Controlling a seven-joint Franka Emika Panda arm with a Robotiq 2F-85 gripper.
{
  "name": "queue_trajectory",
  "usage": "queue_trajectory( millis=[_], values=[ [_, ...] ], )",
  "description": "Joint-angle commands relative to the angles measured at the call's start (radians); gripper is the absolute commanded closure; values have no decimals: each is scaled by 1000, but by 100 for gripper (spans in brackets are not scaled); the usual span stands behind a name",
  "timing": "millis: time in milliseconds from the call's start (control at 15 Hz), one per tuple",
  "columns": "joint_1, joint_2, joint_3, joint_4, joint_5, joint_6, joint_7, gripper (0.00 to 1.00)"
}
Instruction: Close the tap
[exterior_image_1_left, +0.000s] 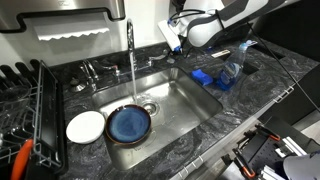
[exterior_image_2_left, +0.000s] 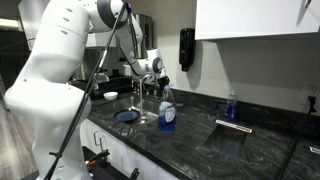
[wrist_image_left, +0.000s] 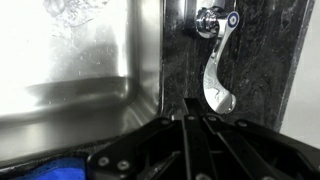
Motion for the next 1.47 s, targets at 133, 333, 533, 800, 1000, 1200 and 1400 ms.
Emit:
queue_trajectory(
  millis=[133, 333, 533, 800, 1000, 1200, 1400],
  values=[
    [27, 130, -66, 122, 14, 83, -10, 100],
    [26, 186, -79, 170, 39, 125, -18, 100],
    [24, 216, -75, 200, 75, 140, -32, 100],
    [30, 240, -83, 229, 106, 160, -42, 100],
    [33, 245, -88, 231, 119, 179, -40, 100],
    [25, 247, -78, 229, 141, 203, -50, 100],
    [-8, 198, -25, 200, 189, 147, -117, 100]
  ],
)
